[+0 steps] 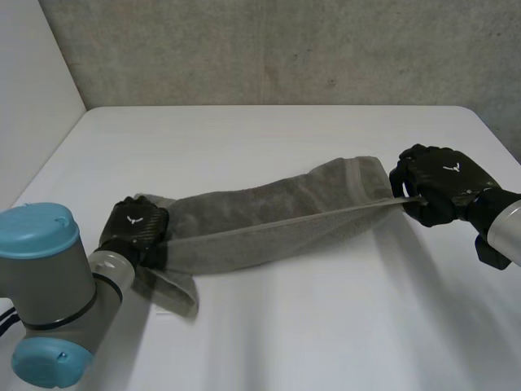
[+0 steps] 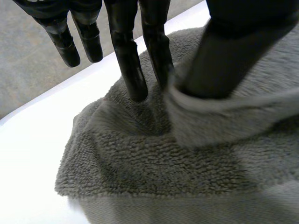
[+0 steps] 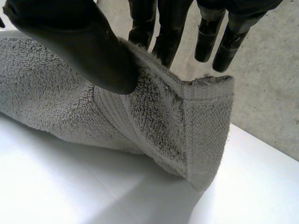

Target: Fold the towel.

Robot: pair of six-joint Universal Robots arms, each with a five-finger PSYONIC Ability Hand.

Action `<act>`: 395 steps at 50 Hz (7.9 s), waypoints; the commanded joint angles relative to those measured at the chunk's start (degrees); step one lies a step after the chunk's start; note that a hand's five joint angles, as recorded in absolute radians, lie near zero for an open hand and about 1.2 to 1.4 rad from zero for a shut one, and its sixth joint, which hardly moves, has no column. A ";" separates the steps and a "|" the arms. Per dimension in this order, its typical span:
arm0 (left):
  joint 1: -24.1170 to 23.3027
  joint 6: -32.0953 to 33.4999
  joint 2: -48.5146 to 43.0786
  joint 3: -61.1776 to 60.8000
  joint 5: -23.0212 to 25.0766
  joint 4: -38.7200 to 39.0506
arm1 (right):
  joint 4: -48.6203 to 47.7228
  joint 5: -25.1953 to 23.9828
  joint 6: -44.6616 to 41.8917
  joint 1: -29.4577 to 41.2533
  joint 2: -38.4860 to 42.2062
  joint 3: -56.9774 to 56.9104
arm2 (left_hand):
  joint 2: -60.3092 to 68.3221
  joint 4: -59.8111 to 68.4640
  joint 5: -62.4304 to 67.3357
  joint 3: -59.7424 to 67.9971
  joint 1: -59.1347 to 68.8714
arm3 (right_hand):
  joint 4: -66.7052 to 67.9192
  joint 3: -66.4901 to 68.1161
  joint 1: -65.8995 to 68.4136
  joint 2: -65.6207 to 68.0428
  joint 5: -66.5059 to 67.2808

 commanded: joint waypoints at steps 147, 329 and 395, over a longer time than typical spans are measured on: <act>12.02 5.08 16.31 -7.81 25.62 3.27 | -1.28 -6.21 -10.89 -3.17 -2.39 6.12 | 16.35 -3.36 17.80 -2.95 16.77 | -4.37 -2.48 4.02 4.21 3.37; 9.38 19.75 -19.54 31.83 23.16 -9.74 | 1.09 12.87 -11.95 -0.89 29.87 -27.63 | 16.35 -3.36 17.80 -2.95 16.77 | -4.37 -2.48 4.02 4.21 3.37; 14.56 6.83 14.29 -6.23 21.76 -5.34 | -4.53 1.09 -24.34 -10.64 13.16 10.25 | -51.58 -3.36 -50.14 -2.95 -51.16 | -4.37 -2.48 -37.18 -36.99 -37.83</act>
